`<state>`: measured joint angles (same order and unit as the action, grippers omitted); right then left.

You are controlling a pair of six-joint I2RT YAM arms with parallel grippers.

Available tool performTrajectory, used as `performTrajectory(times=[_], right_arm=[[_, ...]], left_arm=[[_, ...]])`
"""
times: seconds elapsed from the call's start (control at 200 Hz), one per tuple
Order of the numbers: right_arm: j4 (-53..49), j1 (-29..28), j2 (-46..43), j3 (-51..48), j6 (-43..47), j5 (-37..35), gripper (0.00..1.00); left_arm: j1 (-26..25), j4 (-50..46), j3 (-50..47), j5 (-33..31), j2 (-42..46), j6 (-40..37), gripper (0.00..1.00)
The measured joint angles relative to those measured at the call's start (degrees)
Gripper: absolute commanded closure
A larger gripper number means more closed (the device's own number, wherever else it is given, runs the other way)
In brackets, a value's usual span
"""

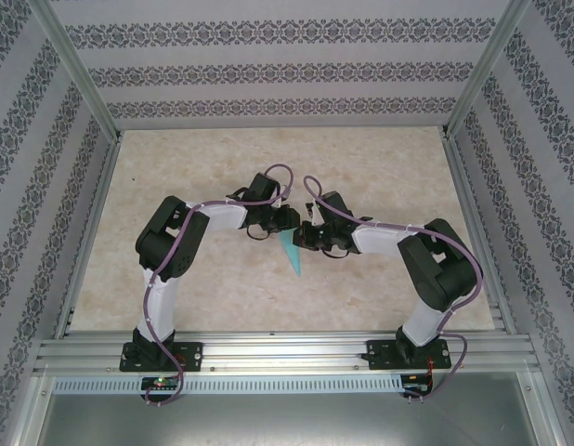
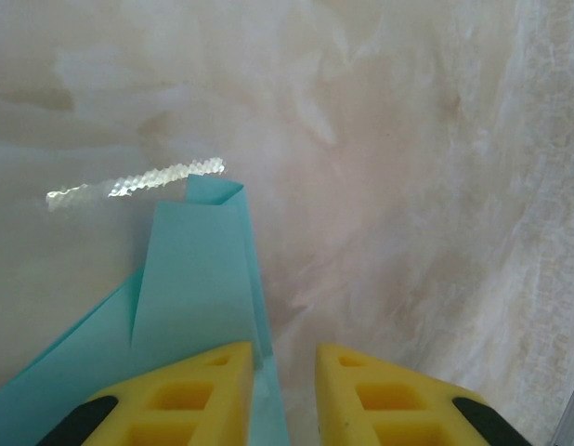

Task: Fold a paper plane with a square sheet of paper (fold left side to right side)
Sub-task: Fold the wing for the fifth time at the center of the table.

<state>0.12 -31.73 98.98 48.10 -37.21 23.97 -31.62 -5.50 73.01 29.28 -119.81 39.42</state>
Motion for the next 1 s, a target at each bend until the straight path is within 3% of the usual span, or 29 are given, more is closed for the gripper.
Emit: performTrajectory(times=[0.34, 0.999], right_arm=[[4.98, -0.02, 5.79, 0.2, -0.2, -2.84, 0.92], [7.63, -3.34, 1.29, -6.16, -0.79, -3.17, 0.92]], left_arm=[[0.0, 0.37, -0.24, 0.11, 0.02, 0.02, 0.74], [-0.15, 0.76, -0.48, 1.11, 0.02, 0.07, 0.74]])
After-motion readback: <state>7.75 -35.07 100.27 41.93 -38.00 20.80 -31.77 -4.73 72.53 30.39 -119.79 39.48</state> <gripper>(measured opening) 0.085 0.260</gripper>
